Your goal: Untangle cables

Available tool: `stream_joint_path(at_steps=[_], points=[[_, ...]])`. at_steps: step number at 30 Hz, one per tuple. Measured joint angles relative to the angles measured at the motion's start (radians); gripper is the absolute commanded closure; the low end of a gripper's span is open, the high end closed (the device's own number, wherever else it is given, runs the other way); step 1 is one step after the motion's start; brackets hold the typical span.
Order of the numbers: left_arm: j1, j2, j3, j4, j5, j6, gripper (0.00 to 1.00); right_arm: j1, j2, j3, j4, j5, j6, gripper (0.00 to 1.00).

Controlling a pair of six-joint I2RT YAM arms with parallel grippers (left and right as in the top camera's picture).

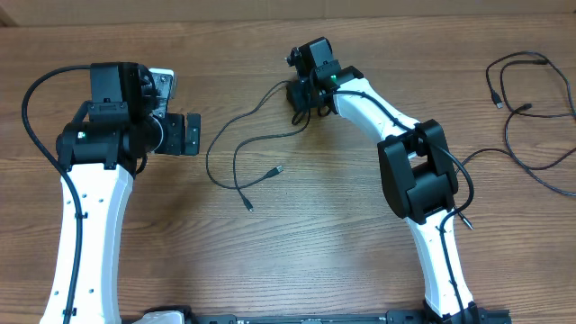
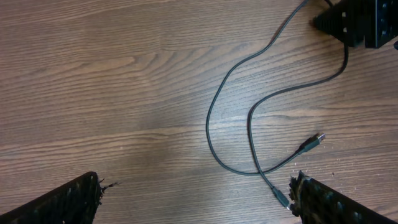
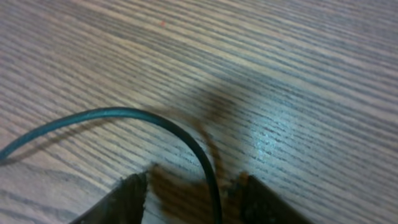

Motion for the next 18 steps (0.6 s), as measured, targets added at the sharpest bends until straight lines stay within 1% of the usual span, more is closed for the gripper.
stream_joint_path(at_steps=[1, 2, 8, 10, 18], points=[[0.000, 0.000, 0.000, 0.000, 0.000, 0.000, 0.00, 0.000, 0.000, 0.000, 0.000, 0.001, 0.001, 0.85], [0.000, 0.000, 0.000, 0.000, 0.000, 0.000, 0.00, 0.000, 0.000, 0.000, -0.003, 0.003, -0.002, 0.95], [0.000, 0.000, 0.000, 0.000, 0.000, 0.000, 0.00, -0.002, 0.000, 0.000, -0.040, 0.002, 0.003, 0.96], [0.000, 0.000, 0.000, 0.000, 0.000, 0.000, 0.01, -0.008, 0.000, 0.006, -0.078, -0.002, 0.002, 0.96], [0.000, 0.000, 0.000, 0.000, 0.000, 0.000, 0.01, -0.076, -0.041, 0.025, -0.366, -0.003, 0.009, 0.96]])
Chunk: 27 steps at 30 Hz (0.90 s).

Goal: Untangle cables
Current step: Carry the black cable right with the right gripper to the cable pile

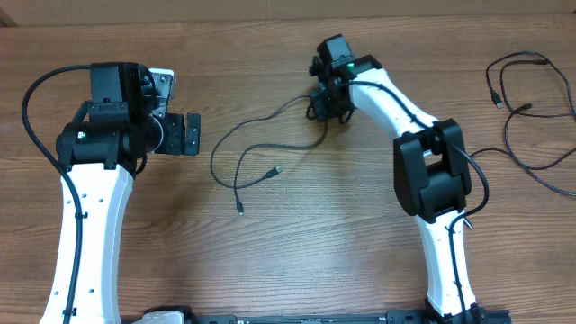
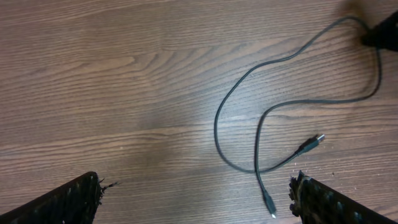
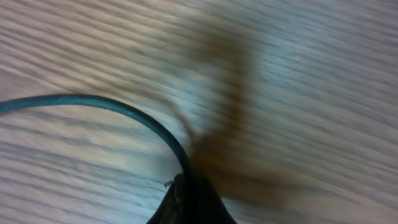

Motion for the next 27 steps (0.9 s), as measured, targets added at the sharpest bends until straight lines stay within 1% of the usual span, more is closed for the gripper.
stream_joint_path(at_steps=[4, 9, 15, 19, 21, 26, 27], points=[[0.000, 0.000, 0.000, 0.000, 0.000, 0.000, 0.00, -0.042, -0.040, 0.000, -0.096, 0.005, 0.041, 0.96], [0.000, 0.000, 0.000, 0.000, 0.000, 0.000, 0.01, -0.112, -0.152, 0.000, -0.219, 0.005, 0.093, 0.96], [0.000, 0.000, 0.000, 0.000, 0.000, 0.000, 0.00, -0.206, -0.301, 0.001, -0.340, 0.006, 0.115, 0.96], [0.000, 0.000, 0.000, 0.000, 0.000, 0.000, 0.01, -0.267, -0.344, 0.005, -0.515, 0.041, 0.121, 0.96], [0.000, 0.000, 0.000, 0.001, 0.000, 0.000, 0.00, -0.338, -0.346, 0.005, -0.617, 0.089, 0.121, 0.96], [0.000, 0.000, 0.000, 0.000, 0.000, 0.000, 0.00, -0.454, -0.347, 0.005, -0.641, 0.110, 0.121, 0.96], [0.000, 0.000, 0.000, 0.000, 0.000, 0.000, 0.00, -0.502, -0.349, 0.005, -0.648, 0.109, 0.121, 0.96]])
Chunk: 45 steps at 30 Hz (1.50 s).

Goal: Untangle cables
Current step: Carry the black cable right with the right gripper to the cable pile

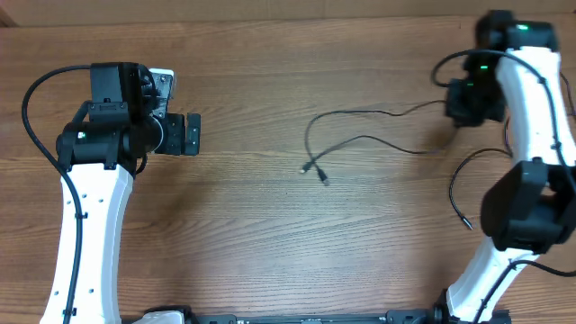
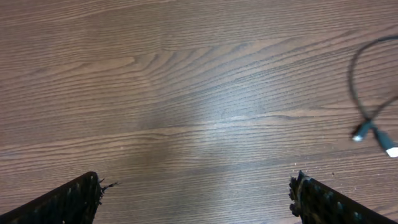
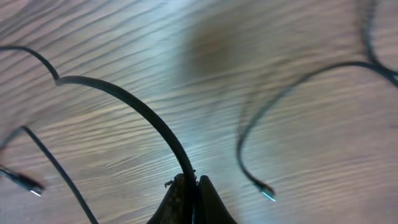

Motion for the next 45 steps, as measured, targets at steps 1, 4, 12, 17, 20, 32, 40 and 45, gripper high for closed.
stream_joint_path(at_steps=[1, 4, 12, 17, 20, 32, 40, 45], points=[[0.000, 0.000, 0.000, 0.000, 0.000, 0.000, 0.00, -0.025, -0.002, 0.000, -0.005, 0.001, 0.000, 0.96], [0.000, 0.000, 0.000, 0.000, 0.000, 0.000, 0.00, -0.104, -0.021, 0.000, -0.011, 0.001, 0.000, 0.96], [0.000, 0.000, 0.000, 0.000, 0.000, 0.000, 0.01, -0.272, -0.203, -0.003, 0.037, -0.079, -0.026, 0.96], [0.000, 0.000, 0.000, 0.000, 0.000, 0.000, 0.00, -0.310, -0.362, -0.139, 0.144, -0.113, -0.034, 0.96], [0.000, 0.000, 0.000, 0.000, 0.000, 0.000, 0.00, -0.310, -0.484, -0.327, 0.254, -0.128, -0.038, 0.96], [0.000, 0.000, 0.000, 0.000, 0.000, 0.000, 0.00, -0.363, -0.662, -0.786, 0.485, -0.133, 0.034, 0.96], [0.000, 0.000, 0.000, 0.000, 0.000, 0.000, 0.00, -0.581, -0.662, -0.880, 0.503, -0.153, 0.090, 0.96], [0.000, 0.000, 0.000, 0.000, 0.000, 0.000, 0.01, -0.737, -0.662, -0.930, 0.518, -0.176, 0.108, 0.96]])
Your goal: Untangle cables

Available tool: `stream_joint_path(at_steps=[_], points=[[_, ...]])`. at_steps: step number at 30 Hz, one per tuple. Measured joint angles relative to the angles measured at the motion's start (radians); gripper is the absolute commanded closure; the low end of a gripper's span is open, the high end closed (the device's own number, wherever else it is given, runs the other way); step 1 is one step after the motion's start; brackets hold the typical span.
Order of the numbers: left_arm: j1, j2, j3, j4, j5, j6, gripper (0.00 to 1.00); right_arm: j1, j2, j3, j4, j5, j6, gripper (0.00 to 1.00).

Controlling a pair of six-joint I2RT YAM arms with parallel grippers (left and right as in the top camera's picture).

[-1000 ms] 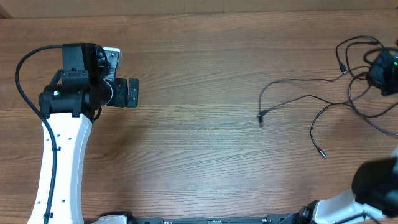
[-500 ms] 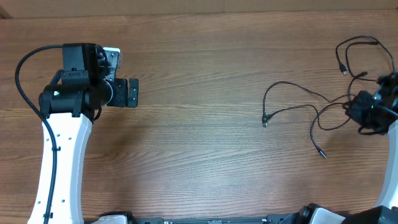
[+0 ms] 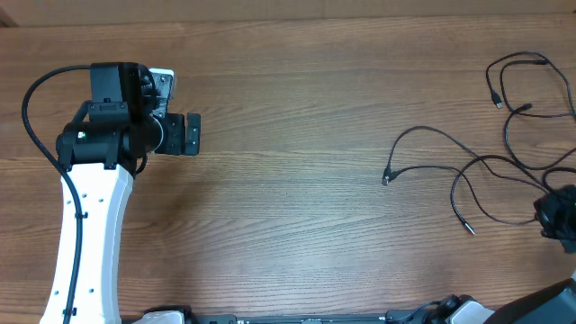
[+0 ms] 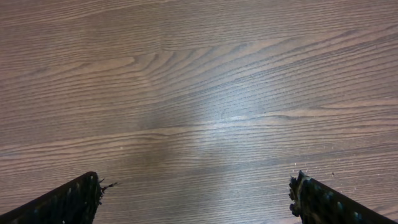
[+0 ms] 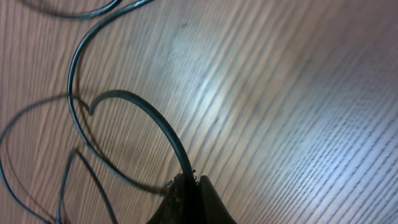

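A thin black cable [image 3: 423, 130] lies at the right of the table, its plug end [image 3: 387, 178] pointing to the middle. My right gripper [image 3: 558, 216] sits at the far right edge, shut on this cable [image 5: 134, 99], which arcs up out of the closed fingertips [image 5: 189, 183]. The strands cross a second black cable [image 3: 468, 202] whose plug [image 3: 466, 227] lies nearer the front. My left gripper [image 3: 184, 133] hovers open at the far left; only bare wood shows between its fingers [image 4: 196, 186].
Another black cable [image 3: 526, 85] loops at the back right corner, running down toward the right edge. The left arm [image 3: 90, 207] stands along the left side. The wooden tabletop [image 3: 288, 207] spans the view.
My right gripper has moved with the cable from the back right to the right front edge. The cable's plug ends have shifted right and left the left wrist view. The left gripper has not moved.
My right gripper was open around the cable at the table's back middle. Then it was shut on it, a little farther right. Later it held the cable at the back right, and now at the right front edge, with the cable among the others.
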Motion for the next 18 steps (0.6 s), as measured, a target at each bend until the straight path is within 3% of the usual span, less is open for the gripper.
stream_joint_path(at_steps=[18], points=[[0.000, 0.000, 0.000, 0.000, 0.000, 0.000, 0.00, -0.188, 0.048, -0.001, 0.292, 0.014, 0.142, 0.96]])
